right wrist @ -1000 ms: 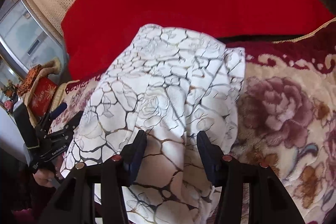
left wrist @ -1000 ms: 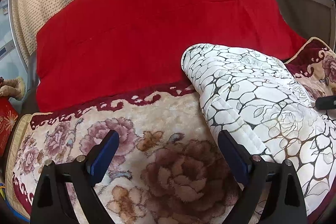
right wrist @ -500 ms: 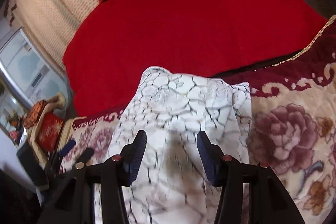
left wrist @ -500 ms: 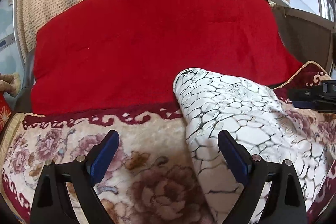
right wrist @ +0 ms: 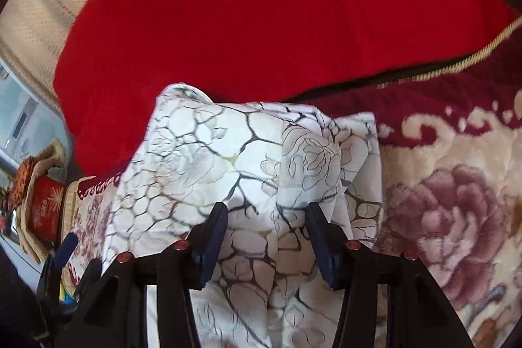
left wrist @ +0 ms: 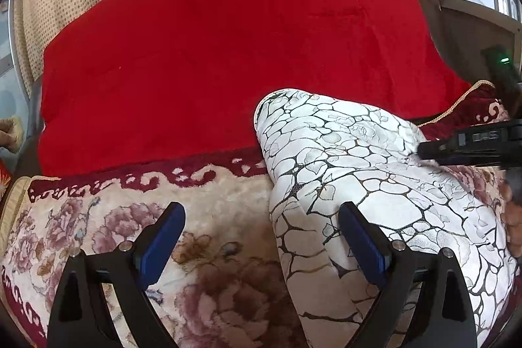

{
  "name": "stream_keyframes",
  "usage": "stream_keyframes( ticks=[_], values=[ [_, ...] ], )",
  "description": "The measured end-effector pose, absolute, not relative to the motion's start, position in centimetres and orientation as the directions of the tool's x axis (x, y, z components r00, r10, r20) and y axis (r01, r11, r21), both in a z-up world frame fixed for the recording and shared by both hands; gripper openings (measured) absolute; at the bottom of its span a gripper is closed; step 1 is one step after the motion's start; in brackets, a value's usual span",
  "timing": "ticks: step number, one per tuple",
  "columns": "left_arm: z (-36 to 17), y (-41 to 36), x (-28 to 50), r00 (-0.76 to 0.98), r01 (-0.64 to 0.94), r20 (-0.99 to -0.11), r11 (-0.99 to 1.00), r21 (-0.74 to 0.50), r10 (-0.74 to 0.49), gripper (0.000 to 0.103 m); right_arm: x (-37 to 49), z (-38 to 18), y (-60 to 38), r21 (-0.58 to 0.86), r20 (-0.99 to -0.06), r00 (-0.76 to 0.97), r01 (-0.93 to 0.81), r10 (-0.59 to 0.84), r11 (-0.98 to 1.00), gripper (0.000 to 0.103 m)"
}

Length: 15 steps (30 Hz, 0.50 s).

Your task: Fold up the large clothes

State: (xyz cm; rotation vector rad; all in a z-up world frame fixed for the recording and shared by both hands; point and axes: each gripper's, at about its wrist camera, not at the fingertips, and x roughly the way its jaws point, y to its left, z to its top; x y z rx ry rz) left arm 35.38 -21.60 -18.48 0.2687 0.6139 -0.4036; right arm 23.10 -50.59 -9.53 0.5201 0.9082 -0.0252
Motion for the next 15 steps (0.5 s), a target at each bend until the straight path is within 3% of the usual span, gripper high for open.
stream_keyframes(
  ticks=[10,15],
  values=[
    [-17.9,-21.0,34.0,0.752,0.448,-0.601,0.878,0.168,-0.269,0.095,15.5,-4.7,-48.5,0.413,-0.692,0.684,0.114,0.230,0.904,0.054],
    [-17.3,-20.7,33.0,0.749,0.452,-0.604,0.877,0.163,-0.274,0.095,13.2,-7.3,-47.4,0.423,-0.721,0.639,0.098,0.269,0.901,0.054]
  ],
)
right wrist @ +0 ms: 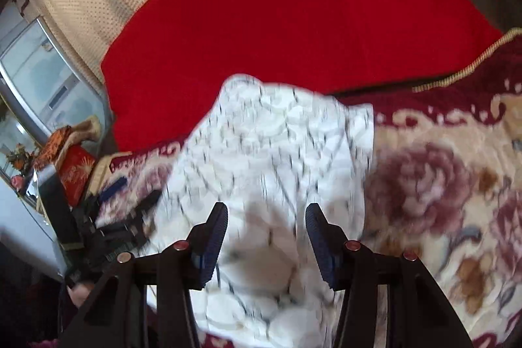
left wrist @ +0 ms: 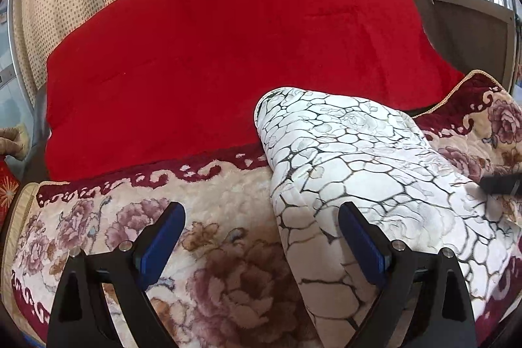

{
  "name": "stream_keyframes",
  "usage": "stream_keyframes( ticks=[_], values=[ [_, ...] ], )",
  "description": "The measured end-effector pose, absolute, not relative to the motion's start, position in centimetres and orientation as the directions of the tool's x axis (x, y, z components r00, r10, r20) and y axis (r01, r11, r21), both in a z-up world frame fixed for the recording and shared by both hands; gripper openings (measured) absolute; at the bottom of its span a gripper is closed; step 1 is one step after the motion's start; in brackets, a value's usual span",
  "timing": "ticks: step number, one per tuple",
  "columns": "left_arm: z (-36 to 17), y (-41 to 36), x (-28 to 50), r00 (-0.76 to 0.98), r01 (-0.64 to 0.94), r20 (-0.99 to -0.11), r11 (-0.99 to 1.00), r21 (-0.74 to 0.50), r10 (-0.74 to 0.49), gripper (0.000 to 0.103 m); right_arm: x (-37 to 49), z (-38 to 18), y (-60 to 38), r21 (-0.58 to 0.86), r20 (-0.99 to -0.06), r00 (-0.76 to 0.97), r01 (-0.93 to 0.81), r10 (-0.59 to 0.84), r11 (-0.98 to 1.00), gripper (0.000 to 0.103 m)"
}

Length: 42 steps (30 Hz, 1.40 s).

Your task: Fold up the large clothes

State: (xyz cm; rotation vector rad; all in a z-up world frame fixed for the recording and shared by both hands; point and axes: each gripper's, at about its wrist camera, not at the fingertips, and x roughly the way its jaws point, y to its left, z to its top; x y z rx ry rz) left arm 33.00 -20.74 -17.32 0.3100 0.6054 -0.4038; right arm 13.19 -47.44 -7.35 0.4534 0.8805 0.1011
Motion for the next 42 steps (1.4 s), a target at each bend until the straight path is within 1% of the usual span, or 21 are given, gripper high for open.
stream_keyframes(
  ticks=[2,4,8,10,15,19,27,33,36,38,39,42],
  values=[
    [-17.1,-20.8,32.4,0.745,0.454,-0.608,0.876,0.161,-0.274,0.095,13.5,-9.7,-47.0,0.419,-0.766,0.578,0.114,0.282,0.901,0.054],
    [-16.8,-20.9,31.6,0.742,0.460,-0.610,0.873,0.160,-0.279,0.095,13.6,-10.7,-47.0,0.428,-0.767,0.573,0.120,0.289,0.896,0.055],
    [-15.7,-21.1,30.6,0.751,0.448,-0.600,0.880,0.157,-0.275,0.095,13.0,-9.8,-47.7,0.460,-0.742,0.590,0.100,0.320,0.882,0.055],
    [-15.3,-21.3,30.2,0.751,0.448,-0.598,0.882,0.149,-0.280,0.095,13.0,-10.1,-47.7,0.459,-0.750,0.575,0.096,0.327,0.883,0.055],
    [-14.3,-21.7,29.1,0.779,0.440,-0.566,0.879,0.185,-0.271,0.095,13.9,-10.8,-47.6,0.460,-0.755,0.566,0.096,0.332,0.883,0.056],
    [-13.1,-21.3,28.9,0.773,0.430,-0.559,0.895,0.114,-0.300,0.095,13.8,-10.9,-47.3,0.447,-0.756,0.569,0.088,0.323,0.890,0.058],
    [-10.4,-22.2,26.9,0.801,0.431,-0.508,0.894,0.121,-0.317,0.095,14.4,-11.1,-47.2,0.443,-0.753,0.571,0.075,0.326,0.893,0.059],
    [-7.1,-22.7,24.7,0.826,0.431,-0.449,0.895,0.113,-0.341,0.095,14.4,-11.3,-47.4,0.455,-0.744,0.577,0.071,0.336,0.888,0.059],
    [-4.3,-22.0,23.5,0.815,0.457,-0.414,0.889,0.029,-0.406,0.095,14.1,-11.3,-47.5,0.460,-0.740,0.582,0.072,0.337,0.885,0.059],
    [-1.9,-20.7,23.5,0.766,0.502,-0.405,0.858,-0.108,-0.499,0.095,14.0,-11.2,-47.6,0.465,-0.736,0.586,0.076,0.338,0.882,0.059],
    [-0.4,-19.7,23.9,0.732,0.519,-0.394,0.830,-0.206,-0.556,0.095,14.0,-11.2,-47.6,0.469,-0.734,0.588,0.078,0.339,0.880,0.059],
    [2.8,-16.5,25.0,0.675,0.531,-0.313,0.734,-0.423,-0.668,0.095,13.8,-11.2,-47.6,0.468,-0.733,0.593,0.086,0.333,0.880,0.059]
  ],
)
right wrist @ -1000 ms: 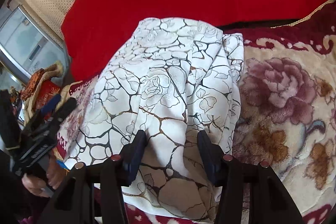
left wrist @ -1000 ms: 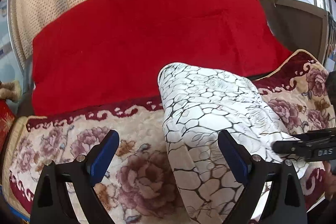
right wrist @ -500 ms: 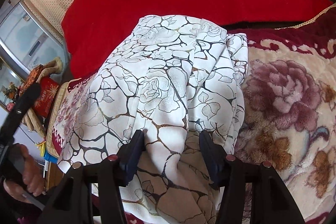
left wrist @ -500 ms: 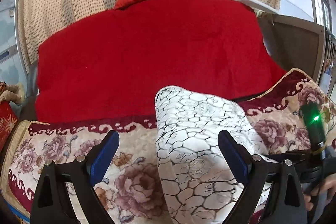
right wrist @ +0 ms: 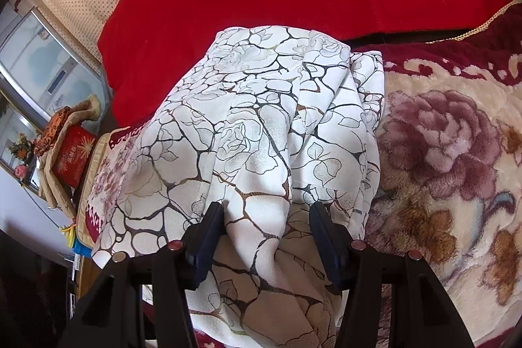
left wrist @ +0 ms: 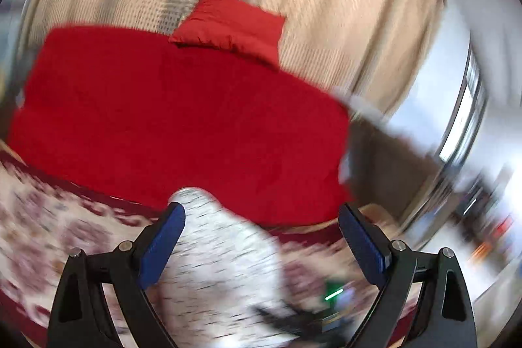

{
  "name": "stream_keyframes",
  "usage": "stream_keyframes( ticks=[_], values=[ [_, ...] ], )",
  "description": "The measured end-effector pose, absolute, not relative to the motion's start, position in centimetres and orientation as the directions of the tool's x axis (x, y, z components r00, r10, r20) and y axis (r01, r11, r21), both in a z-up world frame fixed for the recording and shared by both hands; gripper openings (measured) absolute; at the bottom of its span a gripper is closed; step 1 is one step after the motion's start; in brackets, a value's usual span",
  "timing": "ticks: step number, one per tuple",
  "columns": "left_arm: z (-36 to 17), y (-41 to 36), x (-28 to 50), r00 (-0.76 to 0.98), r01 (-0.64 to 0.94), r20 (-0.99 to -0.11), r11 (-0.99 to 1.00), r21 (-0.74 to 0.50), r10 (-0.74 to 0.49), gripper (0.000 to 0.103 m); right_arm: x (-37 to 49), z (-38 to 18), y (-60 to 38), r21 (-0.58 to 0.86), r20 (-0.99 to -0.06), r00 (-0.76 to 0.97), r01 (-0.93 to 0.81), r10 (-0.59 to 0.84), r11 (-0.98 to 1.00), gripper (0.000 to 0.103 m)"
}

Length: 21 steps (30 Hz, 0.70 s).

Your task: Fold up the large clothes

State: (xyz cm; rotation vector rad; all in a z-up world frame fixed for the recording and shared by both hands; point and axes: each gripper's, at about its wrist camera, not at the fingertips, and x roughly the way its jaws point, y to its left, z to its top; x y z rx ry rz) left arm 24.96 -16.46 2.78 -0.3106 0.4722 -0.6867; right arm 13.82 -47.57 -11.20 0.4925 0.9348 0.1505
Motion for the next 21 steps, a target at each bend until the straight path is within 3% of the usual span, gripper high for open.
stream_keyframes(
  ticks=[2,4,7,10,13,17,19,21],
  values=[
    [3.8,-13.8,25.5,0.687,0.497,-0.227,0.674,-0.547,-0.690,0.099,13.7,-11.1,-47.4,0.465,-0.735,0.595,0.091,0.326,0.881,0.059],
    [3.3,-12.2,25.8,0.723,0.466,-0.192,0.674,-0.574,-0.663,0.103,13.8,-11.1,-47.4,0.462,-0.736,0.595,0.093,0.323,0.882,0.059],
    [-0.8,-13.2,27.8,0.715,0.439,-0.339,0.770,-0.464,-0.612,0.103,13.7,-11.1,-47.4,0.465,-0.737,0.594,0.099,0.323,0.880,0.059],
    [-8.9,-15.1,31.4,0.601,0.391,-0.585,0.839,-0.379,-0.544,0.103,13.6,-10.5,-47.4,0.462,-0.739,0.592,0.099,0.321,0.881,0.059],
    [-15.8,-15.3,32.8,0.509,0.338,-0.699,0.863,-0.374,-0.502,0.103,13.1,-9.6,-47.8,0.477,-0.719,0.613,0.091,0.329,0.874,0.059],
    [-19.6,-16.9,32.4,0.531,0.361,-0.752,0.907,-0.217,-0.391,0.103,12.1,-7.5,-48.3,0.485,-0.647,0.691,0.047,0.323,0.873,0.059],
    [-19.5,-17.5,31.8,0.597,0.394,-0.707,0.906,-0.155,-0.380,0.103,12.1,-7.3,-48.3,0.491,-0.629,0.704,0.030,0.331,0.870,0.059],
    [-19.3,-17.9,31.3,0.634,0.408,-0.685,0.908,-0.100,-0.360,0.103,13.1,-8.7,-47.9,0.476,-0.678,0.657,0.049,0.331,0.878,0.059]
  ],
)
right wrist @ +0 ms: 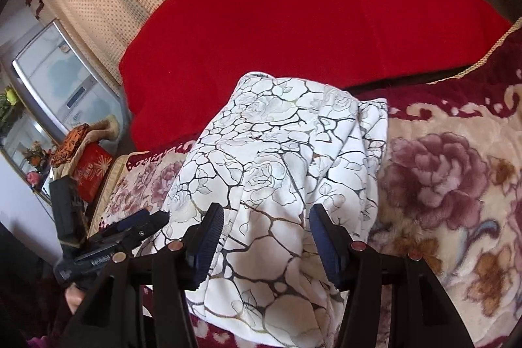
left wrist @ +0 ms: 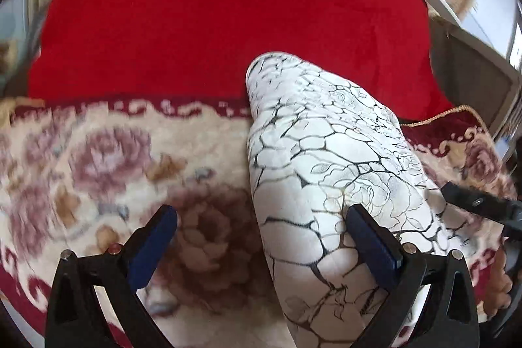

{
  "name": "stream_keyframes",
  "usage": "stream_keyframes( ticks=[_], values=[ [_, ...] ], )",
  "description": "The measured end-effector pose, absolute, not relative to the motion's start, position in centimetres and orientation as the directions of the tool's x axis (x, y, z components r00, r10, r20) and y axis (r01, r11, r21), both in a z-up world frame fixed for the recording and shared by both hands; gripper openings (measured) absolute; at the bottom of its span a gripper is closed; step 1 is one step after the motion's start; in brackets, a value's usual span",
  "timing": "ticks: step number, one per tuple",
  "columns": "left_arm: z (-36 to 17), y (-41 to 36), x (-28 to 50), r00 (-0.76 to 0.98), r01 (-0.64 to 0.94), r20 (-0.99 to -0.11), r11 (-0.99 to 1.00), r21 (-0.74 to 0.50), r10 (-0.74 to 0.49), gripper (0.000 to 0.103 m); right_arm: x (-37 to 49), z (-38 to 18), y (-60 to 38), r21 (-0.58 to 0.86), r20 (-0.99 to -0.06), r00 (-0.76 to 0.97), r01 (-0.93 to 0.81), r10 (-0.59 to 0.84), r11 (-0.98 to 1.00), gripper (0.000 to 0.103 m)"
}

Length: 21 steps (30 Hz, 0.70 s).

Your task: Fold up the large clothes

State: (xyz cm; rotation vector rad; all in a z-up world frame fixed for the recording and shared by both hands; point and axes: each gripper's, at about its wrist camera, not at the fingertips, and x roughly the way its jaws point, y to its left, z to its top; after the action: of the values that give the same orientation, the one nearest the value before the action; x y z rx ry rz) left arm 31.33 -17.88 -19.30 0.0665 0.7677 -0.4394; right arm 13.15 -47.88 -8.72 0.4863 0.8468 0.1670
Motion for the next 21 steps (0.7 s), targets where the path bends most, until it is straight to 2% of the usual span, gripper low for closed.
stream_keyframes(
  ticks=[2,3,8,12,16,21],
  values=[
    [-19.1,-18.2,31.3,0.642,0.418,-0.682,0.905,-0.073,-0.351,0.103,14.5,-10.8,-47.2,0.449,-0.739,0.588,0.068,0.328,0.891,0.059],
    [-19.0,-18.4,31.2,0.649,0.424,-0.679,0.904,-0.053,-0.344,0.103,14.7,-11.0,-46.9,0.436,-0.741,0.591,0.064,0.318,0.898,0.059],
    [-18.7,-17.8,32.2,0.651,0.440,-0.670,0.897,-0.049,-0.356,0.103,14.3,-9.0,-47.4,0.439,-0.689,0.648,0.020,0.323,0.898,0.060],
    [-18.7,-17.9,31.9,0.662,0.447,-0.661,0.894,-0.031,-0.354,0.103,13.9,-8.6,-49.7,0.455,-0.665,0.697,0.092,0.269,0.886,0.077],
    [-18.6,-18.2,32.1,0.659,0.452,-0.662,0.892,-0.030,-0.356,0.103,13.8,-9.8,-52.0,0.501,-0.686,0.673,0.160,0.277,0.851,0.077],
    [-18.6,-18.5,32.6,0.646,0.462,-0.664,0.885,-0.052,-0.376,0.103,13.7,-11.9,-54.0,0.599,-0.681,0.634,0.195,0.366,0.777,0.077]
  ],
)
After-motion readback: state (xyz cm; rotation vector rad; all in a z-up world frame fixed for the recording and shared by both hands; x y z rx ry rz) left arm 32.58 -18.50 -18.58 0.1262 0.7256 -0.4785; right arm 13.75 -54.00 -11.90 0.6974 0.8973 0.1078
